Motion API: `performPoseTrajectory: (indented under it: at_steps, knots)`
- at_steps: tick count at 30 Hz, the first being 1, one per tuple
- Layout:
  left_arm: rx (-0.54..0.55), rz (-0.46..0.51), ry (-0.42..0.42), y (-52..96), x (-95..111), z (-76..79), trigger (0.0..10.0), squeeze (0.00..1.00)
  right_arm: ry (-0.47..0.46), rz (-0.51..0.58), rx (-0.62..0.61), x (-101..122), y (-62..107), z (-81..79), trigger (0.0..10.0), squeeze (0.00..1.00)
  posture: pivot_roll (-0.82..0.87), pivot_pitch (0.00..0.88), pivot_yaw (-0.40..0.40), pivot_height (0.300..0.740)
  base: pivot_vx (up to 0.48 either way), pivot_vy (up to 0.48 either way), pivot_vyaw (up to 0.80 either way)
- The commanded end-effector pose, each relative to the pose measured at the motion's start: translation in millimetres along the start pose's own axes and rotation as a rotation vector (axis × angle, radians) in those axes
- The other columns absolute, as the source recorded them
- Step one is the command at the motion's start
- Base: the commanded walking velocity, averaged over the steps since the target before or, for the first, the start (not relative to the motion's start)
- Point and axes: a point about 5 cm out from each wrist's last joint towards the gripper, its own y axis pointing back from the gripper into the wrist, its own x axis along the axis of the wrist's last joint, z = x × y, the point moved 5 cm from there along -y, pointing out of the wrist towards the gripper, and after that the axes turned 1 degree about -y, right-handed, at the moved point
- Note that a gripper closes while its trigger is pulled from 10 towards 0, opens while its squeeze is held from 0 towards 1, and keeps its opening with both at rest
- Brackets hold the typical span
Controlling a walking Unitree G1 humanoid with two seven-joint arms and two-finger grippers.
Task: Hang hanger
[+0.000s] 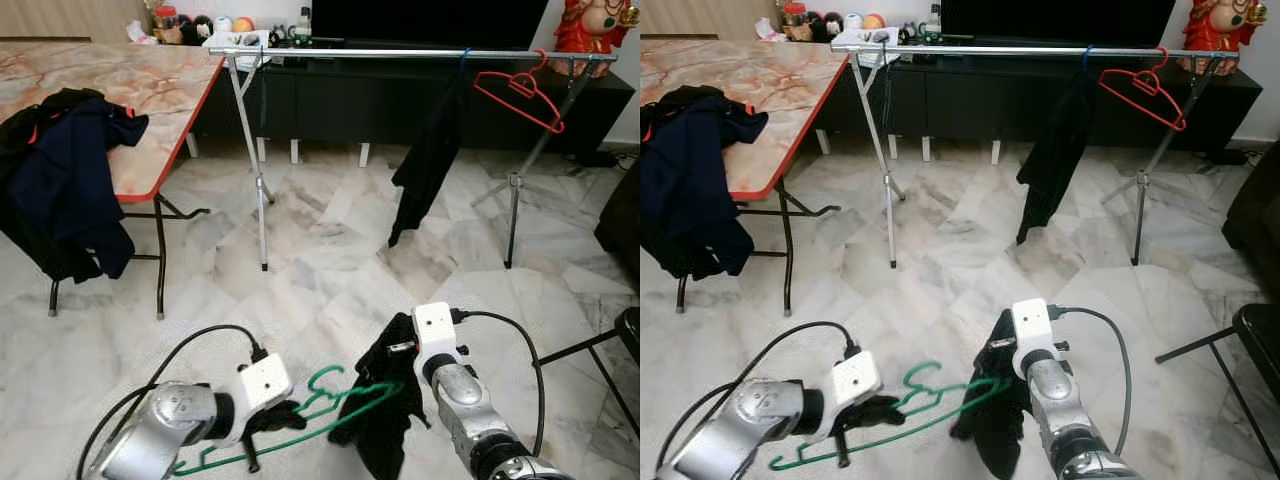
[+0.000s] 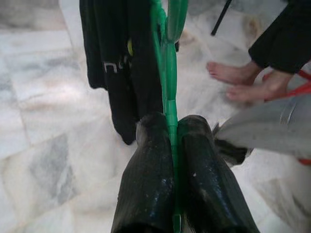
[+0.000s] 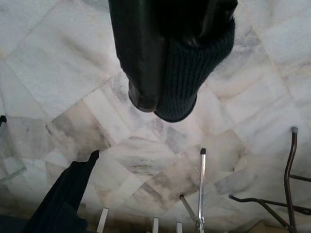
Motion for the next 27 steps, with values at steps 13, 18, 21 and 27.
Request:
performPoseTrajectory:
  at_steps: [13,18,21,27]
  knots:
    - [0.137,-0.002,-0.016,1.8,2.0,-15.5,10.0,0.0,-0.037,-0.011,-0.032,-8.7,3.7,2.2,10.0,0.0,0.07,0.117,-0.029,0.74,0.0,0.0,0.0]
    - [0.248,0.046,-0.02,1.5,8.2,-33.3,10.0,0.0,-0.04,-0.023,-0.04,-14.8,6.1,3.5,10.0,0.0,0.07,0.116,-0.028,0.74,0.0,0.0,0.0]
    - [0.264,0.084,-0.002,0.2,16.0,-35.0,10.0,0.0,-0.046,-0.029,-0.042,-17.4,7.1,3.8,10.0,0.0,0.07,0.111,-0.029,0.74,0.0,0.0,0.0]
    - [0.177,0.11,0.039,-4.1,17.2,-19.6,10.0,0.0,-0.072,-0.022,-0.042,-16.1,6.9,4.2,10.0,0.0,0.07,0.106,-0.026,0.74,0.0,0.0,0.0]
